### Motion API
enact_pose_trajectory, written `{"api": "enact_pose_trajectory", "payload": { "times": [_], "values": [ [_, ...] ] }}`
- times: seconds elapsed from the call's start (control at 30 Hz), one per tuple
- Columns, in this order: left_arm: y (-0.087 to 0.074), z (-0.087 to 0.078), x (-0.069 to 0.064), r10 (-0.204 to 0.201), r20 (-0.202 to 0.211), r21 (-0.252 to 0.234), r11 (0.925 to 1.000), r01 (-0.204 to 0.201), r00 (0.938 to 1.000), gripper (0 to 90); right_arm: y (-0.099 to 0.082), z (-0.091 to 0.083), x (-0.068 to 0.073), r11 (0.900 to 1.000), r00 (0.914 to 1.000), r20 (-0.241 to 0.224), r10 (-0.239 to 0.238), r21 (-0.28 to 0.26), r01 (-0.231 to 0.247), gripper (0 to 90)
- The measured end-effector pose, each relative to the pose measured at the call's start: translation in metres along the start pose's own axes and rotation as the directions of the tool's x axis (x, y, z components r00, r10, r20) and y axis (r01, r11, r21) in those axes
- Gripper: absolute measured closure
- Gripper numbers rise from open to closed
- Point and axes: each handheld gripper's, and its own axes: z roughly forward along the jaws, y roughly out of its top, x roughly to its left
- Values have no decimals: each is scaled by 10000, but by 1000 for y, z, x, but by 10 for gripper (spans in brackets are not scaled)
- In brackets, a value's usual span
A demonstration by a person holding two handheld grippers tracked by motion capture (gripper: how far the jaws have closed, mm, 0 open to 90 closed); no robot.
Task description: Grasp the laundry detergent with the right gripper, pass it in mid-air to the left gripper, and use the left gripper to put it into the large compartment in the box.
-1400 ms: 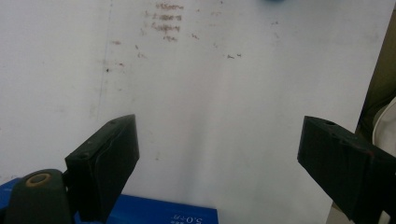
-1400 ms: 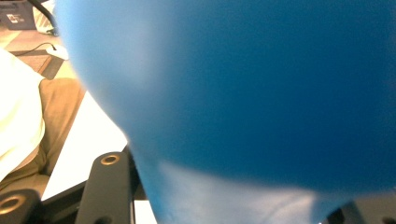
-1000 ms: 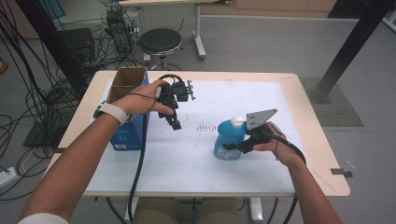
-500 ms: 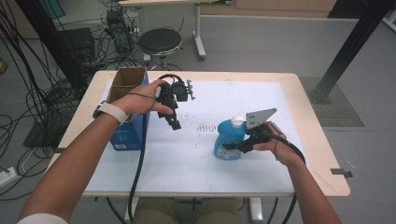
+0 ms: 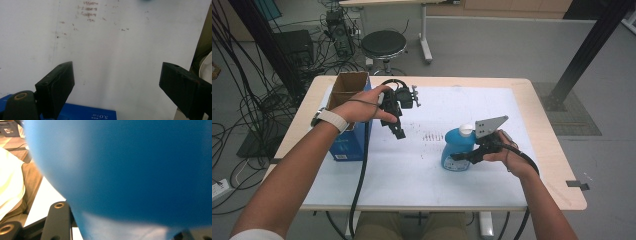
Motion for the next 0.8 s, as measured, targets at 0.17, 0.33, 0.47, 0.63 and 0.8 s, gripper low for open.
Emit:
{"api": "enact_pose_trajectory", "payload": {
  "times": [0.17, 0.33, 0.47, 0.63, 0.8],
  "values": [
    [0, -1, 0, 44, -3, 17, 10000, -44, 10000, 133, 0, 0, 0, 10000, 10000, -1, 34, -22, -34, 434],
    [-1, -1, 0, 11, -5, 9, 10000, -11, 10000, 133, -1, 0, 0, 10000, 10000, 3, 39, -50, -39, 433],
    [-1, -1, 0, 16, -19, 5, 10000, -16, 10000, 133, -1, 0, 0, 10000, 10000, -4, 54, -46, -54, 433],
    [-1, -1, 1, 25, -32, 32, 10000, -25, 10000, 133, -1, 0, 0, 9999, 10000, -23, 72, -76, -72, 433],
    [-1, 0, 1, 10, -44, 73, 10000, -9, 10000, 132, -1, 0, -1, 10000, 10000, -31, 40, -34, -41, 432]
  ]
}}
